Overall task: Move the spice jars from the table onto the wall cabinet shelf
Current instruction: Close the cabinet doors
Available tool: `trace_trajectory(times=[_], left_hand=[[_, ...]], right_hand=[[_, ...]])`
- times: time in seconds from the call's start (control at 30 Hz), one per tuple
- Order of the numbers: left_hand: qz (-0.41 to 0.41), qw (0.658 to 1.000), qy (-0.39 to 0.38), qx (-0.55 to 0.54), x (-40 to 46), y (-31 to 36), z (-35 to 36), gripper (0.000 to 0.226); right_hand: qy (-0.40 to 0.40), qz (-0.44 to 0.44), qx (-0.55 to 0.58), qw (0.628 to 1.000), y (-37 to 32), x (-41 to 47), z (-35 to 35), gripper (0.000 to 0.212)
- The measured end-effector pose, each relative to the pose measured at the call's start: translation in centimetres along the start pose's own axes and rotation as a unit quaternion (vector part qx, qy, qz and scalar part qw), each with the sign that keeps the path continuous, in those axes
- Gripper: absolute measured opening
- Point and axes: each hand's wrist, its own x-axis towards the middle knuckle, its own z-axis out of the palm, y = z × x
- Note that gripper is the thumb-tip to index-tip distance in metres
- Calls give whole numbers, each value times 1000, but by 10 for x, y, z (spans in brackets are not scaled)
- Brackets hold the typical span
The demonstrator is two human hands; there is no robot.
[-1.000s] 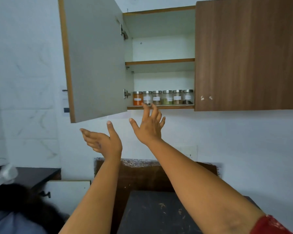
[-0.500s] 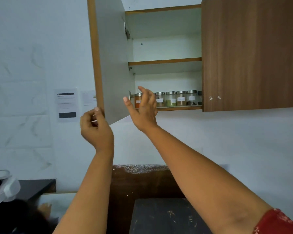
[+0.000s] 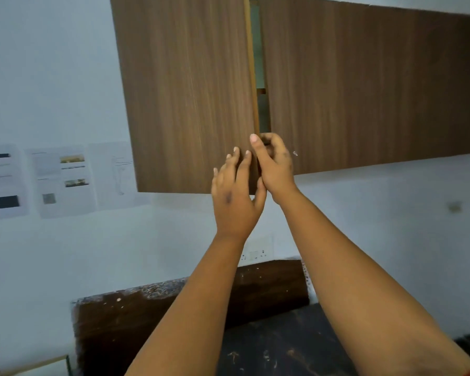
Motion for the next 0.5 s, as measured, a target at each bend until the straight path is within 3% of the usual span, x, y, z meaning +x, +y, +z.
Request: trace_trajectory(times=[0.2, 0.5], left_hand=[[-16, 993, -100, 57, 21, -9, 94, 77], [-43, 974, -124, 183, 37, -52, 219, 65]], right_hand=[[10, -47, -169, 984, 63, 38, -39, 40], [-79, -65, -347, 932, 195, 110, -71, 59]])
